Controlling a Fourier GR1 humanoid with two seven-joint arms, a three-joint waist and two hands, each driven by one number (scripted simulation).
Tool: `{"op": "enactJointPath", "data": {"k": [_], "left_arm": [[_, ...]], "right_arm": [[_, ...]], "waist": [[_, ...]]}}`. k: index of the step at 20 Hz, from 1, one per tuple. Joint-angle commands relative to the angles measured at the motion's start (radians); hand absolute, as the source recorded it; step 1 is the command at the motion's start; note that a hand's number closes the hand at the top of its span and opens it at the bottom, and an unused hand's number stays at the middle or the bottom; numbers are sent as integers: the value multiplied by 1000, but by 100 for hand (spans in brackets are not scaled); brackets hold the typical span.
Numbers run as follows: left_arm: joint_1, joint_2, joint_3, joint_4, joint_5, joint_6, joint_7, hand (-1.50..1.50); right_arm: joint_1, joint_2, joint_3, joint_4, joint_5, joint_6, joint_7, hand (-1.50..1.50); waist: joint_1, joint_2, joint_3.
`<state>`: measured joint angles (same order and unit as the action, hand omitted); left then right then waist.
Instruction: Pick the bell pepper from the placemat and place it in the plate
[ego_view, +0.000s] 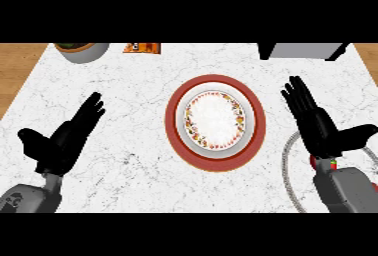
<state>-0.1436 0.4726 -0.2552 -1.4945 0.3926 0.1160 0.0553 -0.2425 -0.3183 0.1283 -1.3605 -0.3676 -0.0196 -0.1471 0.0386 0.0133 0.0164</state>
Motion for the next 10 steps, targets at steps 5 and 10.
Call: {"op": "enactJointPath", "data": {"k": [5,10], "left_arm": [[54,29,60,52,-90,61,-115,0],[104,15,67,70,-75,54,-155,0]], "right_arm": [[-20,-54,-213,77,76,-339,52,150],[79,-70,-284,135,319,-737,-85,-150]], "waist": [[-40,-15,-19],[-60,-14,-19]]}}
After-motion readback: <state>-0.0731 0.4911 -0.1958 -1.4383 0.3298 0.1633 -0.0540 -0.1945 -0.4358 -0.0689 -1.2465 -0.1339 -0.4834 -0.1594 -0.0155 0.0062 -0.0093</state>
